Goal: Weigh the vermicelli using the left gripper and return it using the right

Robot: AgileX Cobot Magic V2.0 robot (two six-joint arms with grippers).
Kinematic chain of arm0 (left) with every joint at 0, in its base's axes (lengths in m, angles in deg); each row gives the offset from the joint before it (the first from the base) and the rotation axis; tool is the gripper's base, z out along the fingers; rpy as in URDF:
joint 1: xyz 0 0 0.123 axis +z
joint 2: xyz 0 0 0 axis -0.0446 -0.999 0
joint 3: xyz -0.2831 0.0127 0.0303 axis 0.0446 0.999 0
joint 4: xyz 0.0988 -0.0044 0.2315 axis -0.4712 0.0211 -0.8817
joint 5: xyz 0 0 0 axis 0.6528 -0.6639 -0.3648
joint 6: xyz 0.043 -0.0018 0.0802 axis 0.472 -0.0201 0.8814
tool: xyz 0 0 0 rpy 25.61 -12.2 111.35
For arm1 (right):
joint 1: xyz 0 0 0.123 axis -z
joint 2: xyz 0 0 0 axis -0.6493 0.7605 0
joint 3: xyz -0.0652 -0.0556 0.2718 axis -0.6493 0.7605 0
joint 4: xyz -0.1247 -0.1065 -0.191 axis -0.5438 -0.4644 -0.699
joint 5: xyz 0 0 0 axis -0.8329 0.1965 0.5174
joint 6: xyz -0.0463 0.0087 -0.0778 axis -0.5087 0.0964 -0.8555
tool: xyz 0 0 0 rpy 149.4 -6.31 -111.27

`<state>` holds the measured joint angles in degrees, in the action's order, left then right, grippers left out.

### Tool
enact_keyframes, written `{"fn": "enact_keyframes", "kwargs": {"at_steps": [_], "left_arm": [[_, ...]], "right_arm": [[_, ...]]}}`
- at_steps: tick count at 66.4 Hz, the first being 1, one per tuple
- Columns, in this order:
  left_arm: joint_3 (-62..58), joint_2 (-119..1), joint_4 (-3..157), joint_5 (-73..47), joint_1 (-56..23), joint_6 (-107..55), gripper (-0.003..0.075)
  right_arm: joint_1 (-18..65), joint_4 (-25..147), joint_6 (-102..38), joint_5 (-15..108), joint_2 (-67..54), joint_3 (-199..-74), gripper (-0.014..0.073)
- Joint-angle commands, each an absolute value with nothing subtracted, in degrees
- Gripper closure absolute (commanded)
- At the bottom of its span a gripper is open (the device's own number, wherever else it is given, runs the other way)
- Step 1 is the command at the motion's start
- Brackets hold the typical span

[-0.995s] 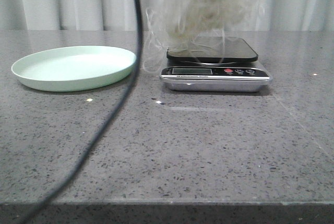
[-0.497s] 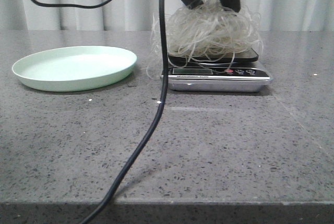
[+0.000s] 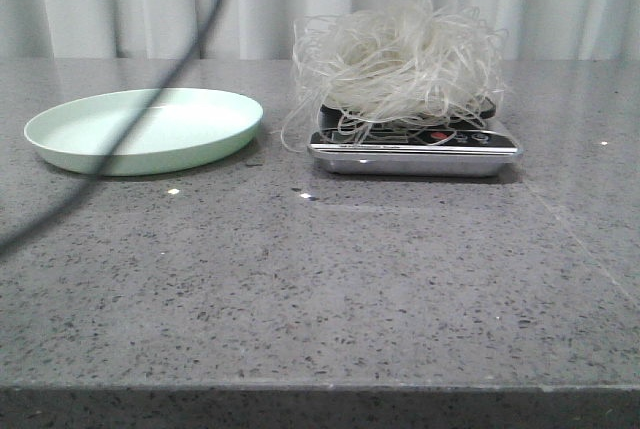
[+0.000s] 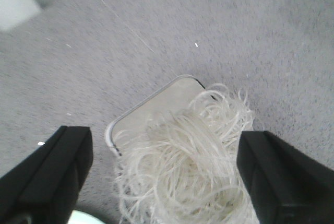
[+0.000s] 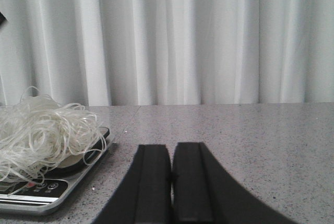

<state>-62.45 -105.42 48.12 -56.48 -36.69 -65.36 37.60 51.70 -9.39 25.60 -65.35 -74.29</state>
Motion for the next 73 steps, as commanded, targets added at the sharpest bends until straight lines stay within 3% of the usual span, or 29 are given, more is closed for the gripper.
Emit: {"fn": "enact_keyframes", "kwargs": {"at_steps": [1, 37, 53, 73], "left_arm": [[-60.6, -96.9, 47.5, -51.6, -36.5, -66.4, 0.0103], [-9.5, -49.0, 47.8, -28.4, -36.5, -66.5, 0.0103], [6.1, -30.0, 47.8, -26.6, -36.5, -66.5, 0.0103], [19.5, -16.6, 48.9, -26.5, -36.5, -66.5, 0.0104]], "right_arm": [[37.9, 51.7, -9.8, 20.9, -66.2, -74.8, 0.0414], [37.9, 51.7, -9.8, 20.9, -66.2, -74.8, 0.0414], [37.9, 51.7, -9.8, 20.9, -66.2, -74.8, 0.0414], [37.9, 51.7, -9.8, 20.9, -66.2, -74.8, 0.0414]]}}
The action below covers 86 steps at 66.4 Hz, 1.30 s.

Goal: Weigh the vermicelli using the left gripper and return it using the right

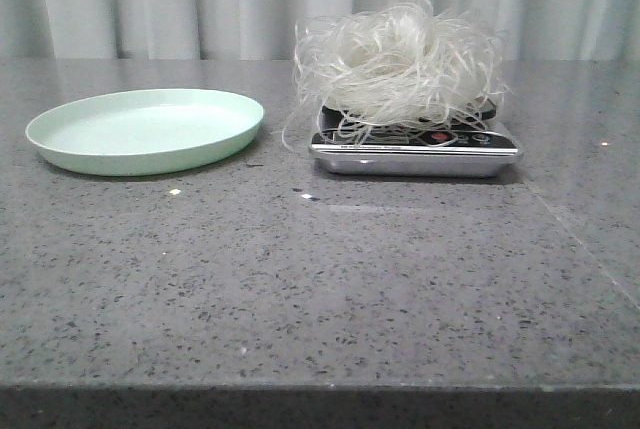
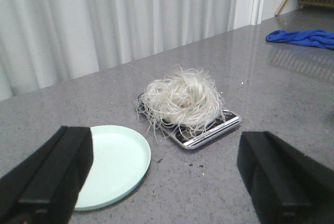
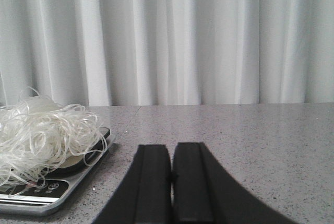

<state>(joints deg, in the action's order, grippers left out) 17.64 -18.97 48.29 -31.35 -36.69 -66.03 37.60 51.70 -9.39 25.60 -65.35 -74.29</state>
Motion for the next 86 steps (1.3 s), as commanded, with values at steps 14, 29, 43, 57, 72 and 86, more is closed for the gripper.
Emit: {"fn": "enact_keyframes", "kwargs": {"at_steps": [14, 29, 43, 57, 72, 86], "left_arm": [[25.6, -11.6, 49.9, -26.5, -36.5, -66.5, 0.0223], [28.8, -11.4, 50.6, -24.9, -36.5, -66.5, 0.0559], [28.8, -11.4, 50.6, -24.2, -36.5, -66.5, 0.0593], [28.8, -11.4, 50.6, -24.2, -36.5, -66.5, 0.0593], [28.8, -11.4, 51.0, -24.2, -36.5, -66.5, 0.0593], [28.8, -11.4, 51.0, -24.2, -36.5, -66.5, 0.0593]], "right_arm": [[37.9, 51.7, -9.8, 20.9, -66.2, -74.8, 0.0414], [37.9, 51.7, -9.8, 20.9, -66.2, -74.8, 0.0414], [37.9, 51.7, -9.8, 20.9, -66.2, -74.8, 0.0414], [37.8, 51.7, -10.1, 19.2, -65.7, -77.5, 0.0414], [37.8, 51.7, -10.1, 42.4, -54.0, -97.2, 0.0414], [37.7, 51.8, -10.1, 57.4, -40.1, -111.0, 0.0414]]}}
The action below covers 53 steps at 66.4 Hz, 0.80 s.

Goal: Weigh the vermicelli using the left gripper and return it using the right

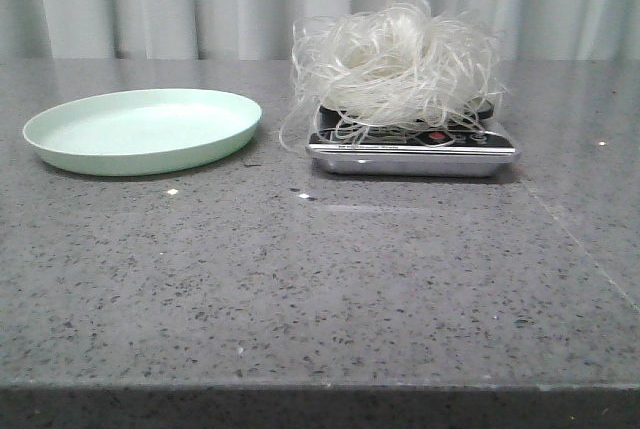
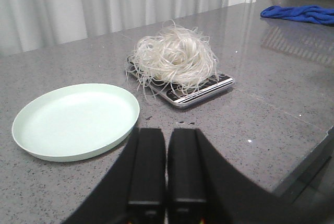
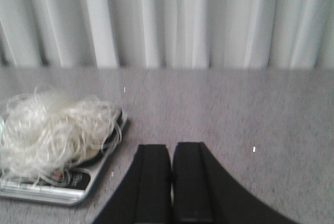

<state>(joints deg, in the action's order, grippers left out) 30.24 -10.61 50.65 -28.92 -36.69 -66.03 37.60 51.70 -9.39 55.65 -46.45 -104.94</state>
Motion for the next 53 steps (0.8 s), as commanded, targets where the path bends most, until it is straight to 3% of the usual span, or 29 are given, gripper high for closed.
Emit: {"fn": "enact_keyframes", "kwargs": {"at_steps": [1, 18, 24, 36, 53], "left_arm": [[28.8, -11.4, 51.0, -24.2, -36.5, -66.5, 0.0593], [28.9, -11.4, 51.0, -24.2, -36.5, -66.5, 0.0593], [28.9, -11.4, 51.0, -24.2, -36.5, -66.5, 0.0593], [28.9, -11.4, 51.0, -24.0, -36.5, -66.5, 0.0593], [28.9, -11.4, 51.1, -24.0, -36.5, -66.5, 0.0593]], "right_arm": [[37.7, 51.8, -10.1, 57.3, -39.5, -111.3, 0.0414], [37.2, 53.7, -10.1, 54.3, -32.0, -113.7, 0.0407], [35.9, 53.7, -10.8, 54.6, -29.3, -117.0, 0.033], [30.4, 53.7, -11.1, 58.7, -20.8, -126.2, 0.0092], [19.6, 53.6, -11.1, 61.5, -5.6, -138.3, 0.0078]]}}
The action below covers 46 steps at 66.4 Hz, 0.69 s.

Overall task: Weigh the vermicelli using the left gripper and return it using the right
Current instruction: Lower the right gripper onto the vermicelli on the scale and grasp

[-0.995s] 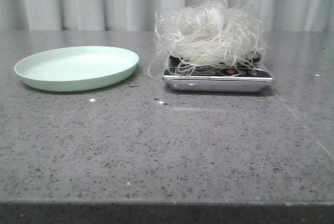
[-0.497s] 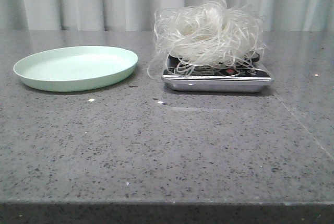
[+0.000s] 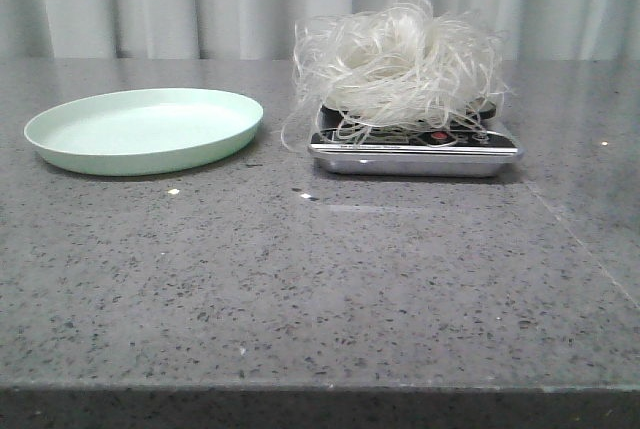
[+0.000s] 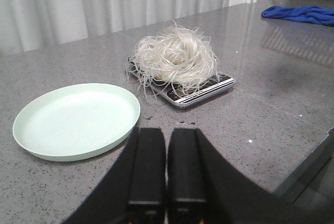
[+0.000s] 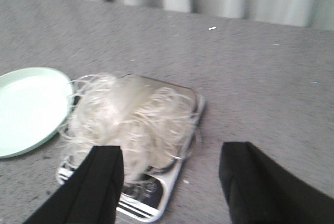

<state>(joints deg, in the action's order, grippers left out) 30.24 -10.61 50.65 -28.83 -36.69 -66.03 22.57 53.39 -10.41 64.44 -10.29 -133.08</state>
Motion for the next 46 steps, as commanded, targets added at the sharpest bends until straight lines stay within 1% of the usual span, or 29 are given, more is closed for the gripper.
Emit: {"fn": "enact_keyframes", "kwargs": {"at_steps": [1, 10, 32, 46], "left_arm": [[28.9, -11.4, 51.1, -24.0, -36.5, -66.5, 0.0593], [28.9, -11.4, 51.1, -24.0, -36.5, -66.5, 0.0593], [28.9, -11.4, 51.1, -24.0, -36.5, -66.5, 0.0593], [28.9, -11.4, 51.1, -24.0, -36.5, -66.5, 0.0593]], "right_arm": [[18.9, 53.6, -11.1, 61.5, -4.2, -139.2, 0.0078], [16.5, 53.6, -11.1, 62.9, 3.8, -144.4, 0.0078], [16.2, 52.3, -11.2, 72.1, 22.2, -157.5, 0.0078], [16.1, 50.0, -11.2, 75.9, 30.0, -160.4, 0.0078]]}}
